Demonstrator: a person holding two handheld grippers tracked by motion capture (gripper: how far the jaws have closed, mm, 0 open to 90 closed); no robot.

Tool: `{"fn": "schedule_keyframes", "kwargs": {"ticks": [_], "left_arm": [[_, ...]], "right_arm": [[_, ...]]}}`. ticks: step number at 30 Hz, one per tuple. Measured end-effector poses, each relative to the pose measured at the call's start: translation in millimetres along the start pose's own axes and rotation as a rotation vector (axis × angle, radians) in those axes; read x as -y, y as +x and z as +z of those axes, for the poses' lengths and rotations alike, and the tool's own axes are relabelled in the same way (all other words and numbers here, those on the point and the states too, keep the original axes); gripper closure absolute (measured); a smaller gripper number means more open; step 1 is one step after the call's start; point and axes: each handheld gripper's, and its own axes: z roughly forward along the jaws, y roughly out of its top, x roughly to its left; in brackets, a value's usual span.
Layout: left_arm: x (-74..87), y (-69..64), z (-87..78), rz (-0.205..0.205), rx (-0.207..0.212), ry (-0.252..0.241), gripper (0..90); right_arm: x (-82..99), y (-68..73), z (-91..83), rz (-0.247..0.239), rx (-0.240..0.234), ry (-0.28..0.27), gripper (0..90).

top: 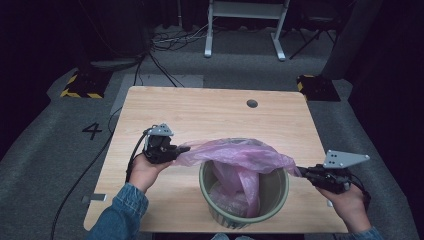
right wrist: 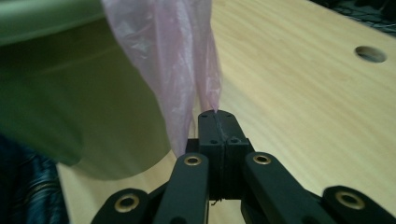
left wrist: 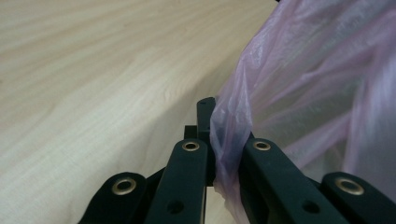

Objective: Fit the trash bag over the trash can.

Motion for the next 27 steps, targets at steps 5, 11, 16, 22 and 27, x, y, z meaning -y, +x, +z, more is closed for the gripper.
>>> {"fn": "schedule_keyframes", "kwargs": {"ticks": [5, 11, 16, 22, 27], "left_arm": [[19.7, 0.6, -4.1, -0.003, 0.034, -0.015, 89.0], [27.7, -3.5, -20.4, 0.012, 0.047, -0.148, 59.0], [22.8, -8.3, -50.8, 0.036, 0.061, -0.312, 40.7], [15.4, -15.0, -74.4, 0.082, 0.059, -0.387, 38.4], [14.3, -18.9, -83.3, 0.114, 0.080, -0.400, 36.5]], "right_arm": [[23.2, 9.7, -4.3, 0.018, -0.029, 0.000, 90.0], [33.7, 11.6, -5.9, 0.038, -0.027, -0.044, 74.7], [23.4, 3.1, -25.6, 0.062, 0.092, -0.156, 53.8], [0.2, 6.8, -48.4, 0.014, 0.128, -0.208, 51.2], [-22.5, 21.0, -54.2, -0.037, 0.059, -0.241, 45.5]]}}
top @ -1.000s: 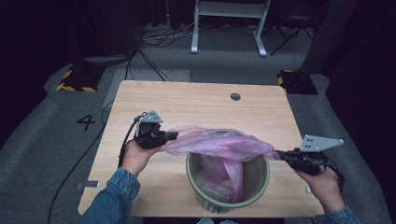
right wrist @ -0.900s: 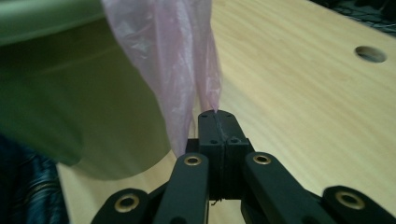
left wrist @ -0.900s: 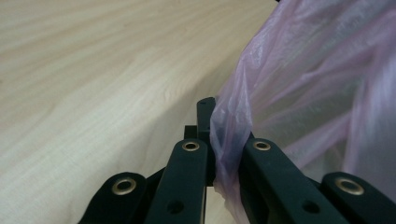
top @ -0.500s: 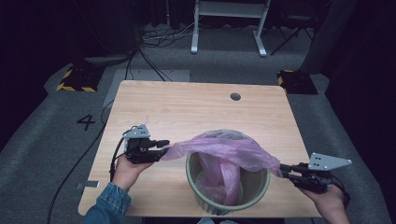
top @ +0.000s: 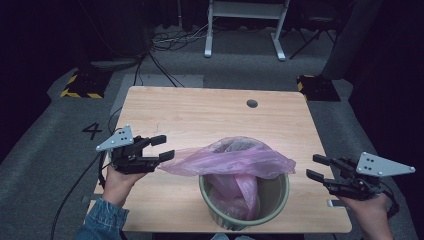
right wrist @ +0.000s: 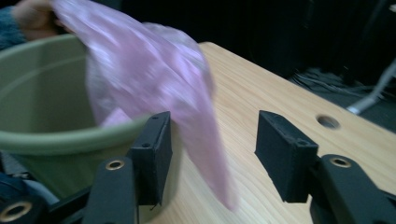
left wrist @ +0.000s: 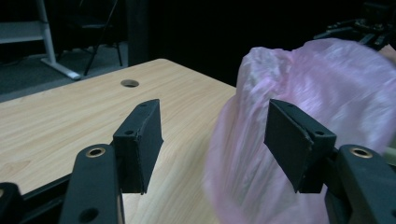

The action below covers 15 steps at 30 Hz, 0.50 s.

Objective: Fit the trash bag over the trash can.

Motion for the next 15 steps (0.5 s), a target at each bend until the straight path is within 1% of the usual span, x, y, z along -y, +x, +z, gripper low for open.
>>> {"fn": "schedule_keyframes", "kwargs": {"ticks": [2, 4, 6, 8, 9, 11, 13, 15], "left_arm": [[-2.2, -6.0, -1.9, 0.018, 0.026, -0.008, 36.4], [-4.1, -14.8, -1.1, 0.047, 0.078, -0.001, 36.0], [-4.6, -25.4, 2.5, 0.085, 0.124, 0.026, 35.1], [-3.6, -33.8, 7.3, 0.112, 0.145, 0.056, 35.0], [-2.5, -36.6, 10.9, 0.116, 0.150, 0.068, 35.1], [-0.4, -38.7, 16.1, 0.100, 0.168, 0.084, 35.7], [2.5, -40.4, 21.0, 0.090, 0.183, 0.099, 35.7], [5.3, -44.2, 23.7, 0.087, 0.206, 0.122, 35.7]], "right_arm": [[-8.2, 5.5, 3.7, -0.020, -0.032, -0.010, 45.0], [-14.7, 8.7, 9.9, -0.038, -0.049, -0.005, 44.9], [-19.0, 8.7, 17.5, -0.045, -0.058, 0.006, 44.9], [-21.3, 7.1, 25.8, -0.045, -0.067, 0.021, 47.4], [-21.8, 6.0, 29.9, -0.044, -0.072, 0.032, 50.0], [-21.3, 3.9, 37.9, -0.036, -0.093, 0.053, 58.7], [-20.0, 4.2, 43.3, -0.040, -0.111, 0.071, 70.3], [-19.0, 8.1, 44.2, -0.063, -0.120, 0.084, 82.8]]}}
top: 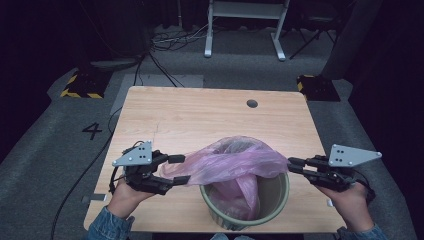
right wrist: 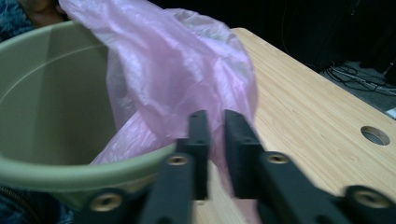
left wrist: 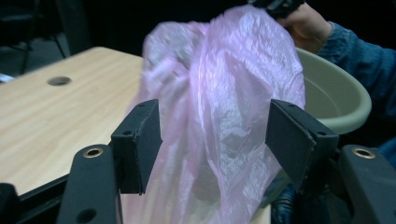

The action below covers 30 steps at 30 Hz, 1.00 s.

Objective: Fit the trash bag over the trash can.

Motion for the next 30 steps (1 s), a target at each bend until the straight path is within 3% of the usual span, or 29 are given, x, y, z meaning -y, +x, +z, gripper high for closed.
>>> {"fn": "schedule_keyframes", "kwargs": {"ticks": [3, 5, 8, 10, 12, 13, 18, 24, 26, 27, 30], "left_arm": [[4.0, -13.3, 3.7, 0.022, 0.062, 0.046, 35.6], [6.9, -20.8, 5.8, 0.035, 0.057, 0.063, 35.6], [11.2, -21.3, 8.6, 0.020, 0.044, 0.057, 37.2], [14.4, -20.8, 12.0, 0.018, 0.042, 0.072, 53.4], [18.0, -22.1, 17.1, 0.035, 0.028, 0.084, 82.2], [19.5, -23.4, 19.5, 0.041, 0.028, 0.082, 89.6], [26.0, -34.5, 22.1, 0.104, 0.100, 0.067, 90.0], [41.5, -39.5, 27.1, 0.133, 0.194, 0.100, 90.0], [44.7, -43.2, 31.5, 0.160, 0.223, 0.134, 90.0], [47.4, -45.7, 37.6, 0.176, 0.214, 0.190, 90.0], [54.5, -42.9, 48.5, 0.162, 0.198, 0.259, 90.0]], "right_arm": [[1.8, 8.5, -4.4, -0.016, -0.009, 0.000, 88.9], [4.0, 15.2, -8.6, -0.027, -0.016, -0.007, 89.4], [7.3, 25.0, -15.4, -0.028, -0.033, -0.013, 89.7], [9.5, 32.0, -20.3, -0.035, -0.044, -0.021, 89.8], [12.8, 38.1, -25.0, -0.038, -0.057, -0.023, 89.8], [15.1, 39.7, -27.0, -0.035, -0.066, -0.024, 89.9], [27.5, 52.8, -35.1, -0.018, -0.149, -0.041, 90.0], [47.7, 72.5, -28.5, -0.031, -0.259, 0.009, 90.0], [56.7, 75.2, -22.1, -0.020, -0.301, 0.032, 90.0], [59.6, 75.8, -19.5, -0.018, -0.311, 0.042, 90.0], [71.6, 74.3, -6.6, -0.002, -0.323, 0.077, 90.0]]}}
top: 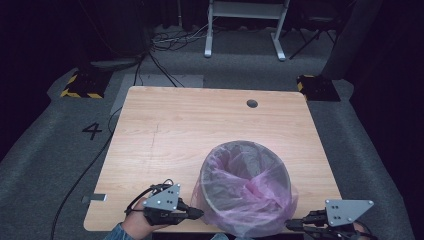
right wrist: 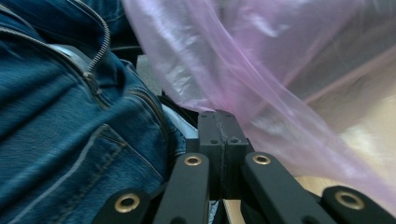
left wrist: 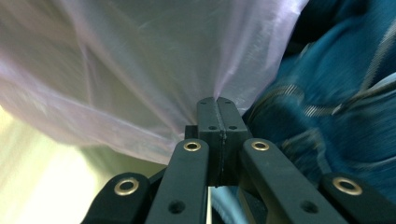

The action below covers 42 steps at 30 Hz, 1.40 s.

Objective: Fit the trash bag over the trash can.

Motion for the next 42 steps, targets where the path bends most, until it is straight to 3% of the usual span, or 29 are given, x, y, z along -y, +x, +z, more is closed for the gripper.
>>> {"fn": "schedule_keyframes", "kwargs": {"ticks": [5, 9, 13, 15, 16, 17, 18, 19, 20, 23, 26, 30, 33, 36, 39, 41, 42], "left_arm": [[13.7, 11.0, 7.7, -0.061, -0.018, 0.021, 90.0], [28.5, 18.8, 9.7, -0.117, -0.073, 0.074, 90.0], [42.7, 27.0, 10.9, -0.201, -0.132, 0.108, 90.0], [48.0, 28.7, 8.4, -0.248, -0.151, 0.097, 90.0], [49.3, 28.4, 5.7, -0.266, -0.152, 0.079, 89.9], [49.5, 26.2, 2.3, -0.262, -0.157, 0.058, 89.6], [48.7, 23.9, -1.5, -0.260, -0.158, 0.027, 80.4], [47.3, 22.0, -5.4, -0.270, -0.141, -0.003, 67.3], [45.5, 19.6, -8.8, -0.269, -0.126, -0.030, 61.1], [37.7, 9.3, -16.3, -0.230, -0.133, -0.074, 43.4], [28.1, 2.3, -17.8, -0.199, -0.148, -0.118, 35.2], [18.1, 8.9, -9.8, -0.203, -0.170, -0.129, 30.7], [15.2, 16.9, 0.7, -0.220, -0.164, -0.104, 29.6], [11.8, 20.3, 8.4, -0.210, -0.152, -0.081, 34.7], [11.4, 24.2, 9.6, -0.218, -0.164, -0.064, 57.9], [12.1, 27.6, 8.8, -0.236, -0.179, -0.067, 75.7], [12.4, 28.2, 8.4, -0.238, -0.190, -0.069, 82.0]], "right_arm": [[14.3, -12.6, 18.2, 0.036, 0.020, 0.046, 90.0], [27.5, -19.3, 25.8, 0.068, 0.060, 0.081, 90.0], [39.7, -22.3, 30.6, 0.089, 0.108, 0.120, 90.0], [45.5, -22.5, 30.7, 0.102, 0.121, 0.128, 89.3], [47.1, -22.0, 28.8, 0.103, 0.122, 0.123, 82.4], [47.6, -21.5, 26.1, 0.108, 0.128, 0.117, 72.7], [47.0, -20.9, 22.5, 0.117, 0.117, 0.108, 65.3], [45.2, -18.8, 17.4, 0.110, 0.117, 0.088, 60.9], [42.6, -16.1, 11.2, 0.092, 0.124, 0.058, 57.4], [32.3, -12.3, -10.5, 0.069, 0.166, -0.019, 49.0], [22.4, -14.8, -29.4, 0.060, 0.240, -0.102, 38.0], [9.5, -29.6, -32.1, 0.045, 0.325, -0.125, 25.5], [2.0, -49.1, -22.5, 0.080, 0.286, -0.137, 22.1], [-2.6, -62.0, -5.7, 0.071, 0.220, -0.097, 29.5], [-2.3, -71.1, 8.7, 0.048, 0.181, -0.021, 54.7], [-1.5, -74.2, 15.0, 0.048, 0.174, 0.011, 79.4], [-1.1, -74.1, 16.7, 0.052, 0.179, 0.020, 87.2]]}}
